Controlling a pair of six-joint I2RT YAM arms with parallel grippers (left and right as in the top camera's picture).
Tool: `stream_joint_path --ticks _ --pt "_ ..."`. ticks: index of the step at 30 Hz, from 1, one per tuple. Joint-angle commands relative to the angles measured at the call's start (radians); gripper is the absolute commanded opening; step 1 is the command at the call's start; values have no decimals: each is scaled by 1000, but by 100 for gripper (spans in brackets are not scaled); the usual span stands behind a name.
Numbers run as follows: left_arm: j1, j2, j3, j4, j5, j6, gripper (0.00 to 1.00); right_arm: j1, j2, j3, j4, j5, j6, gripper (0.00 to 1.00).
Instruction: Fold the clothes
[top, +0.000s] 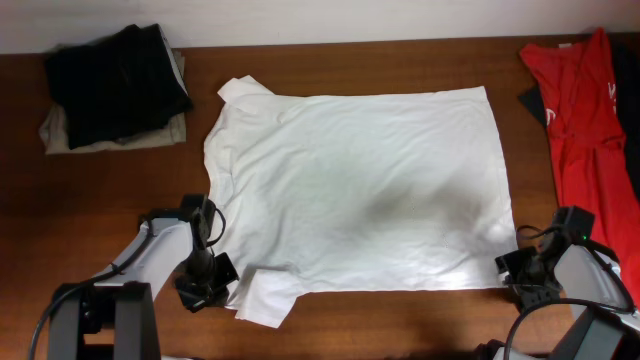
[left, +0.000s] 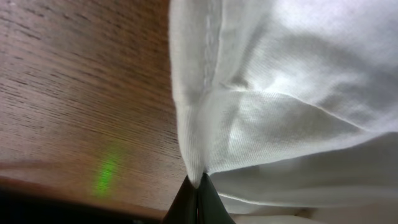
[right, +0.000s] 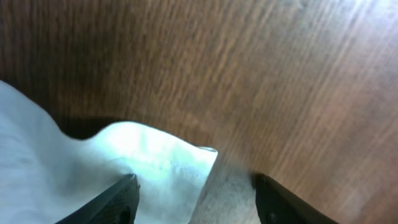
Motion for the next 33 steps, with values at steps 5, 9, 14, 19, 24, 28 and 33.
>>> stream_joint_path --ticks 5,9,14,19,24,28,33 --pt "6 9 -5 -2 0 17 1 6 66 -18 47 -13 14 44" --pt "6 7 -5 -27 4 24 1 4 66 3 -3 -14 15 4" --pt "6 -112 47 -132 4 32 0 5 49 185 -232 27 14 4" --pt "6 -369 108 -192 -1 32 0 5 -19 305 -354 63 6 4" --pt "6 -388 108 29 -64 32 1 6 -21 306 -272 30 6 4" --pt "6 -380 108 233 -94 32 0 6 -21 306 -202 11 6 4" --pt "6 -379 107 364 -157 32 1 17 -21 305 -89 -26 6 4"
